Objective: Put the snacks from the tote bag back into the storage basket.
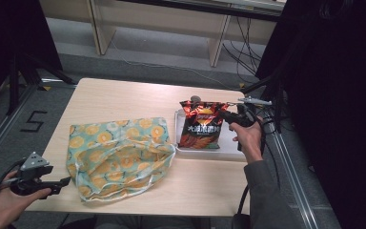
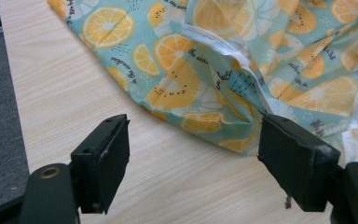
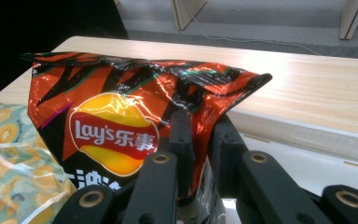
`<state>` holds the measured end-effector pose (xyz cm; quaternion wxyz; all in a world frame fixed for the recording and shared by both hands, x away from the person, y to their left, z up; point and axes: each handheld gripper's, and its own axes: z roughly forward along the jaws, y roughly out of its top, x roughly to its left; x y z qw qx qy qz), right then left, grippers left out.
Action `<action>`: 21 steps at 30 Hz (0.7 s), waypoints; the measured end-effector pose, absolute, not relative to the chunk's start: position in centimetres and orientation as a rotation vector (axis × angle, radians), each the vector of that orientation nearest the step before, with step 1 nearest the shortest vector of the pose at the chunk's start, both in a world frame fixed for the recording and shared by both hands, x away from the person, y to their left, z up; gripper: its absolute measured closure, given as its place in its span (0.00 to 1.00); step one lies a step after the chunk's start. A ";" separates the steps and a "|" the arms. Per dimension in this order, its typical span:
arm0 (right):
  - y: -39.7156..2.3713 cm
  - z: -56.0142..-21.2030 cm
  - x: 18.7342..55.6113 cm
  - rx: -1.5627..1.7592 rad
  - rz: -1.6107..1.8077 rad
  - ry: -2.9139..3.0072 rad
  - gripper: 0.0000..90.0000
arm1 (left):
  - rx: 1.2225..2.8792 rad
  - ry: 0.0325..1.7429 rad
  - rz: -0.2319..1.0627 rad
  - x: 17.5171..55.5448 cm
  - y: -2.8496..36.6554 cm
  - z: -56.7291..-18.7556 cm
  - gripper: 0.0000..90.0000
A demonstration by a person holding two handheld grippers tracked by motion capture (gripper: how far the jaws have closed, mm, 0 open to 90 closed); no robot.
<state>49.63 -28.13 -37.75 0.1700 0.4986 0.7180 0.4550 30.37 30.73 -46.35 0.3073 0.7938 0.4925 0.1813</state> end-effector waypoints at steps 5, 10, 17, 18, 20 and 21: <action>-28.1 -38.1 50.2 1.437 1.270 2.034 0.91 | 2.104 1.308 0.476 30.4 30.9 -46.3 0.27; -28.0 -38.7 51.1 1.456 1.281 2.002 0.93 | 2.092 1.307 0.476 30.4 31.0 -46.1 0.27; -27.9 -39.3 52.1 1.475 1.285 1.978 0.93 | 2.095 1.306 0.478 30.4 30.9 -46.2 0.27; -27.8 -39.4 52.2 1.490 1.290 1.971 0.93 | 2.088 1.308 0.486 30.3 30.9 -46.2 0.27; -27.8 -39.6 52.5 1.494 1.276 1.967 0.92 | 2.096 1.310 0.482 30.3 30.9 -46.2 0.27; -27.8 -39.7 52.6 1.498 1.269 1.968 0.92 | 2.096 1.310 0.482 30.3 30.9 -46.2 0.27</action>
